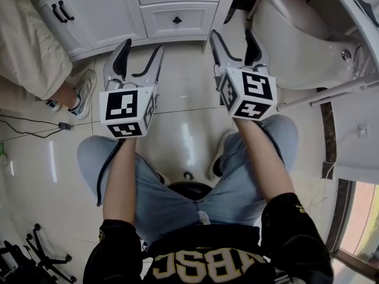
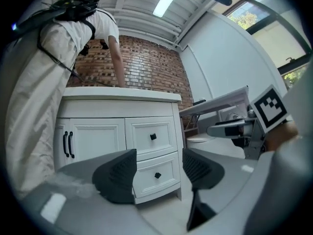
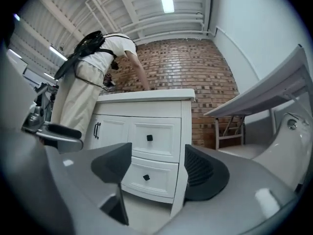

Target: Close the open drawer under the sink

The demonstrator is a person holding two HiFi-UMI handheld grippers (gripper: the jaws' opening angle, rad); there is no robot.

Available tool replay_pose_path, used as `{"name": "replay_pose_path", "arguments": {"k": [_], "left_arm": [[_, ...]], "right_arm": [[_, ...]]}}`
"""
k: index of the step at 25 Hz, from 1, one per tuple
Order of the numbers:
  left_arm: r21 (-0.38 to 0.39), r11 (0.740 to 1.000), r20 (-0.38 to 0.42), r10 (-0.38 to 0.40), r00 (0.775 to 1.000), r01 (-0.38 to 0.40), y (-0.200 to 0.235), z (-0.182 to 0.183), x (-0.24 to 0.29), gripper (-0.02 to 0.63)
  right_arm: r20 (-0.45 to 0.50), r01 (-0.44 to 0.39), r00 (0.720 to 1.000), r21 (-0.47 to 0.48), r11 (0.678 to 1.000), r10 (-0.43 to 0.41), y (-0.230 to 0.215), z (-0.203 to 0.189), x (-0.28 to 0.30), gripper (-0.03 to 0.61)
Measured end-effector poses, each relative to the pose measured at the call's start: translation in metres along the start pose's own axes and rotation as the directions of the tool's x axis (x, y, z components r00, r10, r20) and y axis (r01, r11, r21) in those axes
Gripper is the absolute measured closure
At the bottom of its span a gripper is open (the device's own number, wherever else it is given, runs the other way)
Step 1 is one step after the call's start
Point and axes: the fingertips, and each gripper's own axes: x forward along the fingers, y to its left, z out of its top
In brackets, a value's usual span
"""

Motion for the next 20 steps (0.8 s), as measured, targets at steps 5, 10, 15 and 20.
{"name": "replay_pose_path", "arguments": {"k": [5,10,15,20], "left_arm": [[-0.017,0.998,0.009,0.053,0.999,-0.053,0.010,-0.002,0.000,0.319],[-0.042,0.996,0.017,0.078,0.997,-0.078,0.019,0.001,0.003,0.319],[-0.038,0.995,0.017,0.093,0.996,-0.092,0.025,0.000,0.004,0.319],[-0.041,0.995,0.019,0.095,0.995,-0.095,0.026,0.001,0.005,0.319]], "right_arm": [[-0.015,-0.011,1.000,-0.006,1.000,0.011,0.010,-0.009,0.005,0.246],[-0.030,-0.068,0.997,-0.076,0.995,0.066,0.033,-0.014,0.010,0.278],[-0.015,-0.086,0.996,-0.073,0.994,0.085,0.040,-0.014,0.013,0.276],[-0.038,-0.107,0.994,-0.057,0.993,0.105,0.048,-0.020,0.019,0.273]]}}
